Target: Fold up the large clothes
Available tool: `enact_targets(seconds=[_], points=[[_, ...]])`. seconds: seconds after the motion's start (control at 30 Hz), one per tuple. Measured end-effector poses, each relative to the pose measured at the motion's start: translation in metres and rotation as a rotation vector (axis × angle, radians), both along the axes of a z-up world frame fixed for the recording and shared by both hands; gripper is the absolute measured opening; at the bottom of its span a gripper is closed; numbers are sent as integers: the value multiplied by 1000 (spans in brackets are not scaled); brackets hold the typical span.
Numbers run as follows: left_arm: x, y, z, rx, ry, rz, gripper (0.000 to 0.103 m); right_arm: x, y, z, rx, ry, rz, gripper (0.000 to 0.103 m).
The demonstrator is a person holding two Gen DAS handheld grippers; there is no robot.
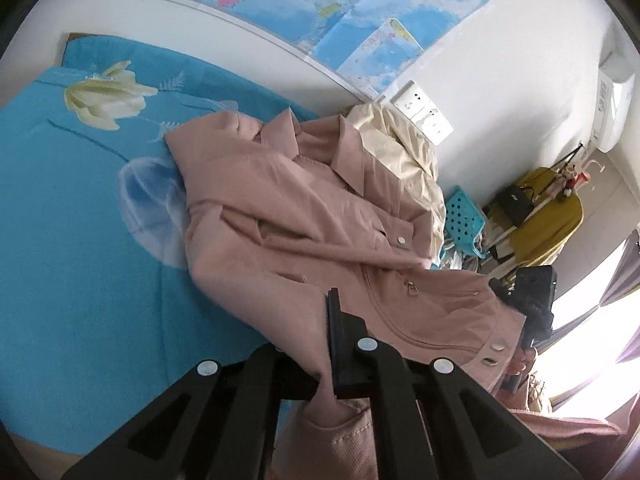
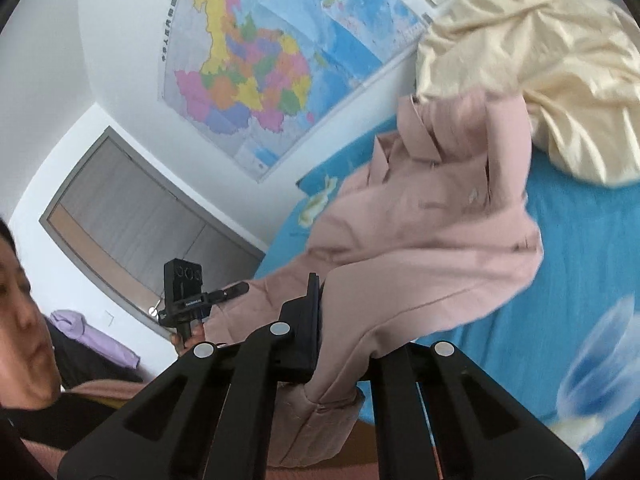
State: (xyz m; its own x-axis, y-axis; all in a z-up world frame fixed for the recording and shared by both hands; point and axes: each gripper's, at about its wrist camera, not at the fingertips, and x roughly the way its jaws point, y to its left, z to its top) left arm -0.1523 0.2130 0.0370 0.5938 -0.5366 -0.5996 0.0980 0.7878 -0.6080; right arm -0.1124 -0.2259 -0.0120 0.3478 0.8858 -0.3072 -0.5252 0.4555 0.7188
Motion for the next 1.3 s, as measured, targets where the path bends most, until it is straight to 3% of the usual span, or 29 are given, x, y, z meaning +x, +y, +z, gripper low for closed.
enact_targets(seconds=[0.47, 0.63, 0.9, 1.3], points=[[73, 21, 46, 48, 13, 15, 3, 73, 9, 37, 21, 32, -70, 7], [102, 23, 59, 109, 30, 1, 3, 102, 16, 43, 23, 54, -86, 7], [155, 28, 58, 135, 85, 2, 3, 148, 23, 46, 3, 102, -121, 7], [224, 36, 31, 171, 215, 40, 4, 214, 28, 16, -36, 231, -201, 8]])
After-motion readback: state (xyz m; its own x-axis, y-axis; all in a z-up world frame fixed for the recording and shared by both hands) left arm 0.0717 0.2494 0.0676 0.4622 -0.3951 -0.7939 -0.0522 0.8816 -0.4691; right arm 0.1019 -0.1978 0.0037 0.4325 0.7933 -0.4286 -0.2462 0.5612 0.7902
